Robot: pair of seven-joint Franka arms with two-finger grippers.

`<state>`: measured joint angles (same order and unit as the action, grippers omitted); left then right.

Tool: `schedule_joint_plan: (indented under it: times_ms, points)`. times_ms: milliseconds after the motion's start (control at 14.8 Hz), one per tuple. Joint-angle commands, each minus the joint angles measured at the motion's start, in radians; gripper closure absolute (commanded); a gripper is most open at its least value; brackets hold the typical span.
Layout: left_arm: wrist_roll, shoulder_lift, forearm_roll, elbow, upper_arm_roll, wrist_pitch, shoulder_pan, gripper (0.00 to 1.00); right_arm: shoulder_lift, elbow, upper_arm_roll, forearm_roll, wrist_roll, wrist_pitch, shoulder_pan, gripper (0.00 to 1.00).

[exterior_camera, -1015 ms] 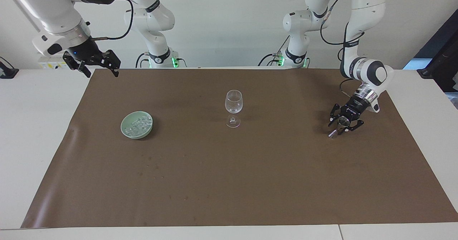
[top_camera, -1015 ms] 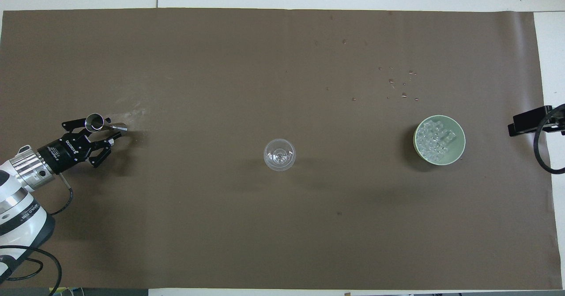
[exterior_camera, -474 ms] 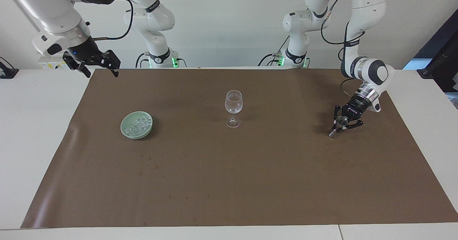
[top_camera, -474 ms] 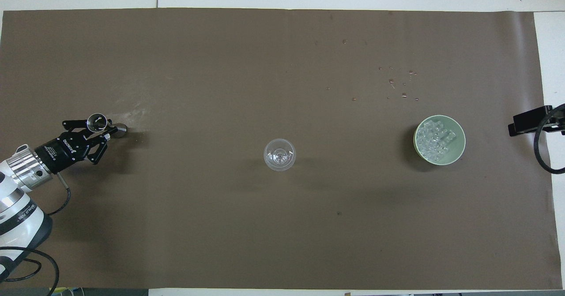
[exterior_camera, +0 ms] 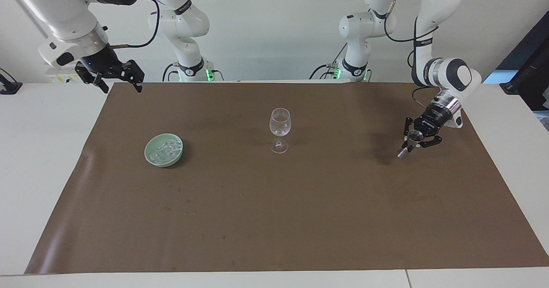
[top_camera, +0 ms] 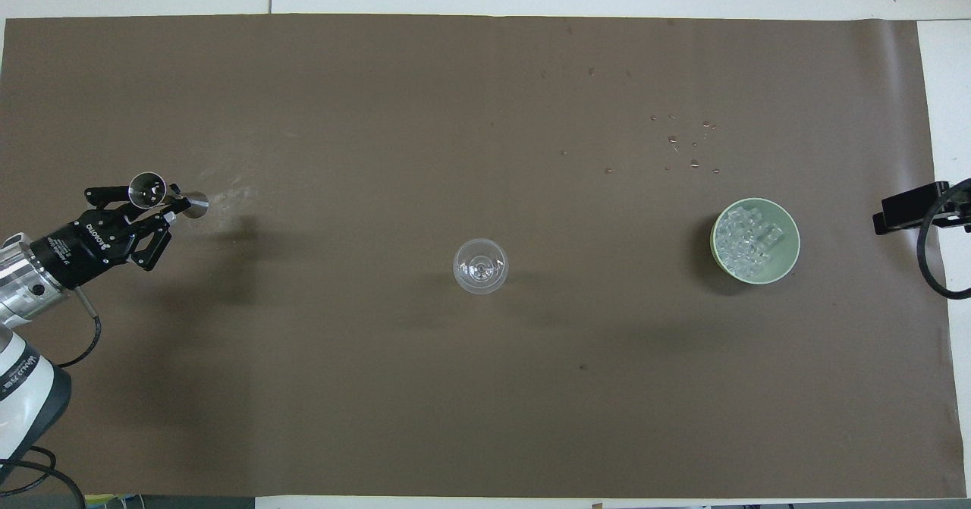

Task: Pour wine and add ice with both arms
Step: 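Carry the silver bottle with the left gripper over the clear glass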

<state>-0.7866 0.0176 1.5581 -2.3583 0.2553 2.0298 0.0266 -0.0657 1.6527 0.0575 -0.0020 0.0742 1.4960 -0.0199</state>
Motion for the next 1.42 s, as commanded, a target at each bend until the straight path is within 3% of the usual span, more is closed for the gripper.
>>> schedule_joint_plan:
  times_ms: [0, 338, 474, 677, 1083, 1353]
  points:
    - [-0.127, -0.117, 0.008, -0.036, 0.006, 0.027, -0.068, 1.0, -0.006, 0.012, -0.004, 0.013, -0.011, 0.006, -0.008, 0.0]
    - [-0.304, -0.224, 0.007, -0.032, -0.02, 0.321, -0.331, 1.0, -0.006, 0.012, -0.004, 0.013, -0.011, 0.006, -0.008, 0.0]
    - [-0.365, -0.235, 0.007, -0.024, -0.083, 0.453, -0.394, 1.0, -0.006, 0.012, -0.004, 0.013, -0.011, 0.006, -0.008, 0.0]
    - [-0.437, -0.232, 0.007, -0.007, -0.244, 0.611, -0.404, 1.0, -0.006, 0.012, -0.004, 0.013, -0.011, 0.006, -0.008, 0.0]
    - [-0.447, -0.186, -0.003, 0.031, -0.453, 0.782, -0.405, 1.0, -0.006, 0.012, -0.004, 0.013, -0.01, 0.004, -0.008, 0.0]
    - [-0.445, -0.183, -0.16, 0.031, -0.481, 0.764, -0.407, 1.0, -0.017, 0.007, -0.004, 0.013, -0.013, 0.004, -0.011, 0.0]
